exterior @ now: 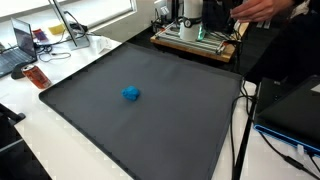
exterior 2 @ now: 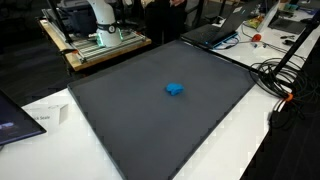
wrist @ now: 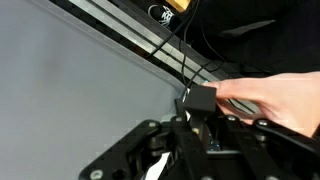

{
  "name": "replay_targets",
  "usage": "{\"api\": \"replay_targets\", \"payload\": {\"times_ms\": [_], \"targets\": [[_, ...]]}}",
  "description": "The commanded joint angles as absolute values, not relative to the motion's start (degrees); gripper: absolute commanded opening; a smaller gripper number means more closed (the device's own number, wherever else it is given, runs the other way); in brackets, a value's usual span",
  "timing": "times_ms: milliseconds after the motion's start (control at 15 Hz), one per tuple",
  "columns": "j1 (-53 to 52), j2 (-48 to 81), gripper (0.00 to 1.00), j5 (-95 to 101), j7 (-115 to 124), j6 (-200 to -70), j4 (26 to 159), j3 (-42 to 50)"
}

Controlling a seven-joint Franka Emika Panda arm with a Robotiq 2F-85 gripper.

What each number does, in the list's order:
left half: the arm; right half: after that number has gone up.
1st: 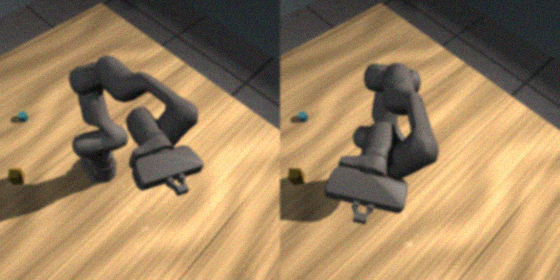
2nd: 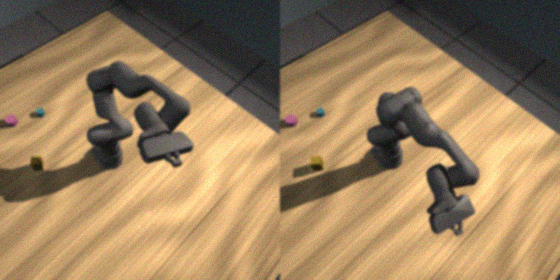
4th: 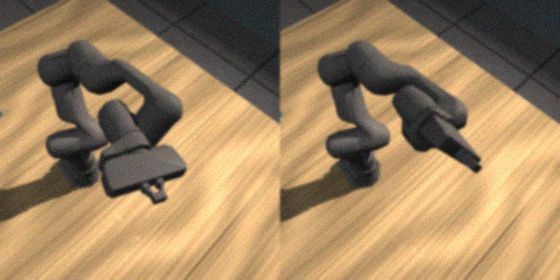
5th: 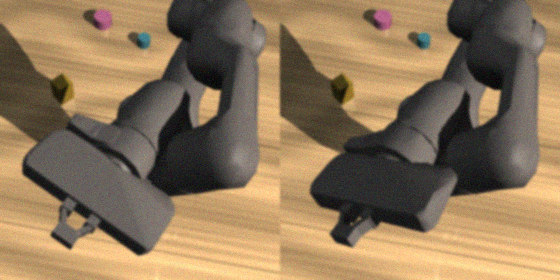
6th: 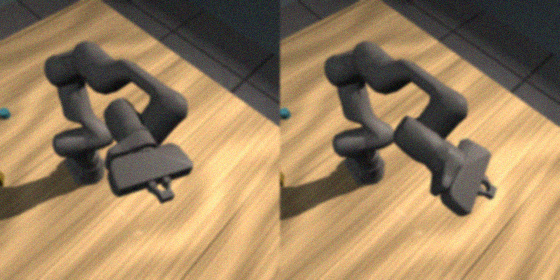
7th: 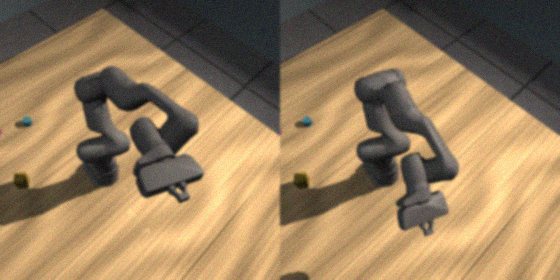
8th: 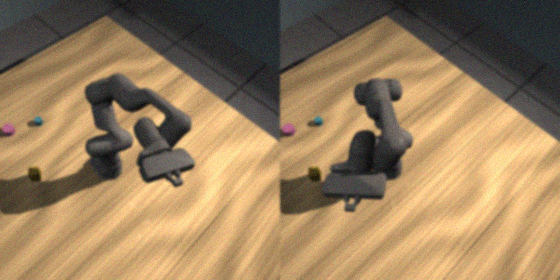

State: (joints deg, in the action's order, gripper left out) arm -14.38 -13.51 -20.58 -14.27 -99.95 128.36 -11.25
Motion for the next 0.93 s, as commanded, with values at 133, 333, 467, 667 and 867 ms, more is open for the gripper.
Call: {"api": "replay_targets", "payload": {"times_ms": [133,333,467,667,867], "targets": [[-14.1,-13.4,0.02,-21.2,-16.6,-97.0,127.6,-10.2],[-13.1,-12.7,0.03,-17.8,-12.7,-98.6,126.6,-10.6],[-12.0,-11.3,0.03,-16.3,-10.8,-99.1,124.8,-10.3],[-10.3,-8.2,0.03,-14.6,-6.5,-100.9,120.6,-9.8],[-9.1,-4.1,0.03,-13.0,-1.1,-103.3,116.2,-9.7]]}}
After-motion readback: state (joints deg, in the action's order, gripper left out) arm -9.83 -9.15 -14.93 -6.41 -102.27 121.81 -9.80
